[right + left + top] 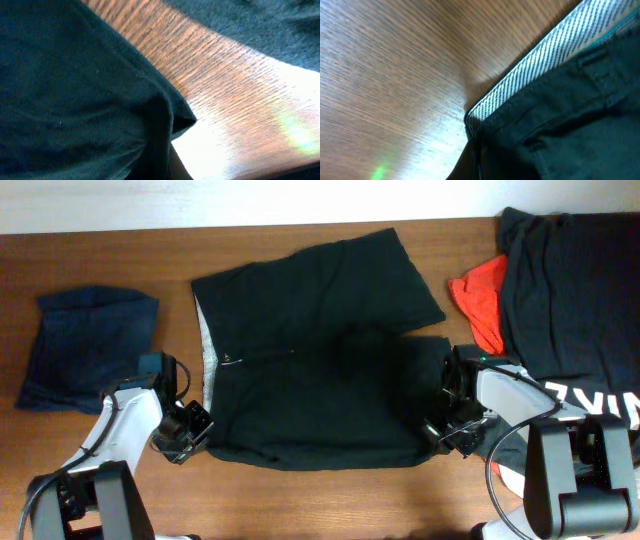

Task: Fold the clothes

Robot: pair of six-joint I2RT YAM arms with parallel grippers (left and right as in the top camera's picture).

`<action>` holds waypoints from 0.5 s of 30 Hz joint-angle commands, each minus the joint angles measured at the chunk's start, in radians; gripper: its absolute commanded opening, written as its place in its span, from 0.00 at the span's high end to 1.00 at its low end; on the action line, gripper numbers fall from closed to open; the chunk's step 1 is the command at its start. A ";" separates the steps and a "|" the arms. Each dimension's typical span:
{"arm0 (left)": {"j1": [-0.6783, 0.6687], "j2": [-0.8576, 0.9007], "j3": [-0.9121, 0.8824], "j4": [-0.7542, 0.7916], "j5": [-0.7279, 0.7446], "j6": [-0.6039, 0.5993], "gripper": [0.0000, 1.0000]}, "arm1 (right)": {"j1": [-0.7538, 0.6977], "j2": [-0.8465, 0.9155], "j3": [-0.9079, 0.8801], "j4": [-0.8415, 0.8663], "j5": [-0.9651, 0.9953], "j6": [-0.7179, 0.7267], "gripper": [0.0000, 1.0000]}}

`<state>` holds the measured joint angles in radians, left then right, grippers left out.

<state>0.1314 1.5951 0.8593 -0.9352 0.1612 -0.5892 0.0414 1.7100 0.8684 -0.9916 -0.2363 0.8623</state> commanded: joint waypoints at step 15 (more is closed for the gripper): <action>0.003 -0.498 0.386 -0.496 -0.066 0.325 0.99 | -0.003 -0.552 0.620 -0.487 0.367 -0.366 0.96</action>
<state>0.1226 1.1057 1.1687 -1.3922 0.2024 -0.3008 0.0479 1.1984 1.3735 -1.4734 -0.0147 0.6384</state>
